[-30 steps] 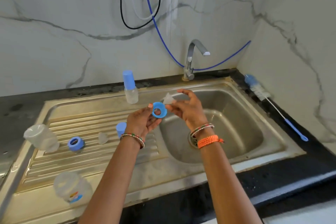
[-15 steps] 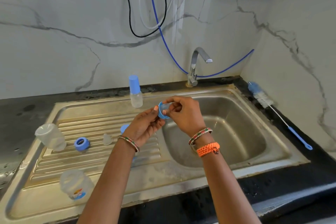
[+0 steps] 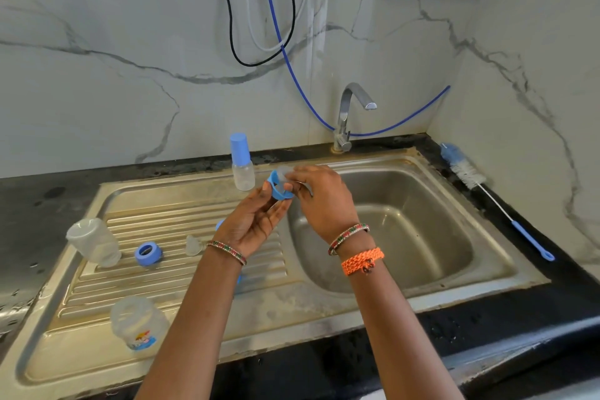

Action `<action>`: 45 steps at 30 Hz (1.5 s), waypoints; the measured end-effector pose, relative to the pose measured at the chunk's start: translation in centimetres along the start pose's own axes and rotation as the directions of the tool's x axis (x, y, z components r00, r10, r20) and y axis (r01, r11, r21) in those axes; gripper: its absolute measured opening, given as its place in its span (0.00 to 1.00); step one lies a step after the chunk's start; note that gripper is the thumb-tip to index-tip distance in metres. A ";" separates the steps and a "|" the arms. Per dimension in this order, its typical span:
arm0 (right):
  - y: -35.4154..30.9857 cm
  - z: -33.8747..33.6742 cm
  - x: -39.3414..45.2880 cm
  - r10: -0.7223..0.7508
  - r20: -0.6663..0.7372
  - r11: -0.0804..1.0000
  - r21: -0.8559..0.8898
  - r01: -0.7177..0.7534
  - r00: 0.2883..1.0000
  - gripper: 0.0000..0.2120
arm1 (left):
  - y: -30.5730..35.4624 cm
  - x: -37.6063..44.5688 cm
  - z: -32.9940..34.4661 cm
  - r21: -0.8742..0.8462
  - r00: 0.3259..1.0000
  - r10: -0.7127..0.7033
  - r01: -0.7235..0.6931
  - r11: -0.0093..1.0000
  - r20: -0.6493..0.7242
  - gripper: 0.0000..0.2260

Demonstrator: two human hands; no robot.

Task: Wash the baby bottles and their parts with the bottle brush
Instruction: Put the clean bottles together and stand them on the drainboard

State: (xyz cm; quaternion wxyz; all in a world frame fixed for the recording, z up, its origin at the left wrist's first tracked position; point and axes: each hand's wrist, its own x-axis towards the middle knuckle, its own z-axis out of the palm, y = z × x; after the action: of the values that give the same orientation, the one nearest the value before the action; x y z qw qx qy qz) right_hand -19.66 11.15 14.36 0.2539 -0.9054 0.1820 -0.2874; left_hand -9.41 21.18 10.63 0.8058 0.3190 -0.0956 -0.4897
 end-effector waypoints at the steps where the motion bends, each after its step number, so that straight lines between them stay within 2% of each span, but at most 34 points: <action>1: 0.0 0.1 0.0 -0.019 -0.002 1.000 0.019 0.019 1.000 0.10 | 0.0 0.0 0.0 0.000 1.000 -0.002 0.002 1.000 0.003 0.28; 6: -0.3 1.4 0.4 0.026 -0.118 0.975 0.223 0.001 0.993 0.10 | -0.1 0.2 -0.1 -0.114 1.000 -0.014 0.016 0.993 0.019 0.29; 10: 0.2 1.7 0.7 -0.014 0.053 0.996 0.091 0.009 0.998 0.11 | 0.1 0.3 -0.7 -0.097 1.000 -0.022 0.023 0.995 0.010 0.36; 11: 0.2 1.6 0.7 -0.009 0.080 0.994 0.112 0.000 0.997 0.12 | 0.1 0.3 -0.7 -0.096 1.000 -0.027 0.028 0.995 0.013 0.36; 13: -0.1 1.5 0.8 0.046 0.067 0.967 0.247 -0.062 0.997 0.12 | 0.1 0.4 -0.9 -0.073 1.000 -0.025 0.026 0.997 0.019 0.32; 16: -0.3 1.0 0.9 0.147 0.008 0.901 0.411 -0.137 0.989 0.07 | -0.2 0.5 -0.7 -0.013 1.000 -0.001 0.001 1.000 0.019 0.30; 18: -0.3 0.4 1.1 0.191 0.073 0.835 0.512 -0.201 0.979 0.13 | -0.3 0.4 -0.6 -0.024 1.000 -0.006 0.006 1.000 0.004 0.25; 20: -0.2 0.0 1.5 0.160 0.193 0.773 0.586 -0.244 0.968 0.18 | -0.5 0.4 -0.6 -0.069 0.999 -0.040 0.038 0.997 -0.028 0.18; 22: -0.4 -0.1 1.7 0.080 0.244 0.787 0.580 -0.211 0.967 0.16 | -0.8 0.3 -0.8 -0.110 0.999 -0.054 0.053 0.993 -0.001 0.23; 24: -0.4 0.3 1.7 0.064 0.228 0.840 0.513 -0.176 0.971 0.11 | -0.8 0.2 -0.9 -0.045 0.999 -0.042 0.041 0.998 -0.011 0.25; 25: -0.4 0.4 1.7 0.073 0.211 0.869 0.467 -0.166 0.975 0.09 | -0.7 0.1 -0.7 0.017 0.998 -0.045 0.046 0.999 -0.037 0.22; 27: -0.3 0.4 1.7 0.080 0.199 0.915 0.375 -0.151 0.977 0.06 | -0.3 0.5 -0.1 0.183 0.987 -0.018 0.048 0.982 -0.162 0.05; 28: -0.2 0.5 1.7 0.081 0.205 0.927 0.343 -0.149 0.975 0.06 | -0.2 0.7 0.2 0.301 0.974 0.039 0.030 0.953 -0.222 0.04; 30: -0.1 0.7 2.0 0.082 0.226 0.939 0.308 -0.151 0.971 0.06 | 0.2 1.2 0.5 0.517 0.945 0.176 -0.009 0.856 -0.275 0.09; 33: -0.2 1.0 2.3 0.072 0.244 0.942 0.302 -0.147 0.967 0.07 | 0.9 1.2 0.8 0.688 0.915 0.333 -0.089 0.720 -0.229 0.09; 36: -0.2 1.6 2.5 0.063 0.273 0.933 0.326 -0.153 0.960 0.10 | 1.5 1.1 0.9 0.689 0.906 0.378 -0.150 0.709 -0.192 0.07; 38: -0.3 1.7 2.6 0.092 0.302 0.865 0.448 -0.226 0.949 0.10 | 1.8 1.1 1.0 0.641 0.911 0.368 -0.171 0.749 -0.187 0.08; 40: -0.4 1.7 2.6 0.101 0.327 0.784 0.556 -0.278 0.940 0.10 | 2.0 1.1 1.1 0.620 0.919 0.347 -0.164 0.767 -0.188 0.09; 43: 0.0 1.9 2.7 0.109 0.326 0.751 0.592 -0.293 0.939 0.08 | 2.1 1.2 1.5 0.633 0.923 0.325 -0.128 0.763 -0.205 0.10; 45: 0.3 2.1 2.8 0.145 0.299 0.754 0.584 -0.301 0.943 0.08 | 1.9 1.4 1.8 0.592 0.927 0.288 -0.093 0.800 -0.243 0.08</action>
State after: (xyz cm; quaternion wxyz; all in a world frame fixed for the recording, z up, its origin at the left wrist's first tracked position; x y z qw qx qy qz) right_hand -16.25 10.35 13.89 0.5903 -0.7696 0.1529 -0.1896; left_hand -8.15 19.88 12.95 0.7232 0.6090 -0.1375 -0.2953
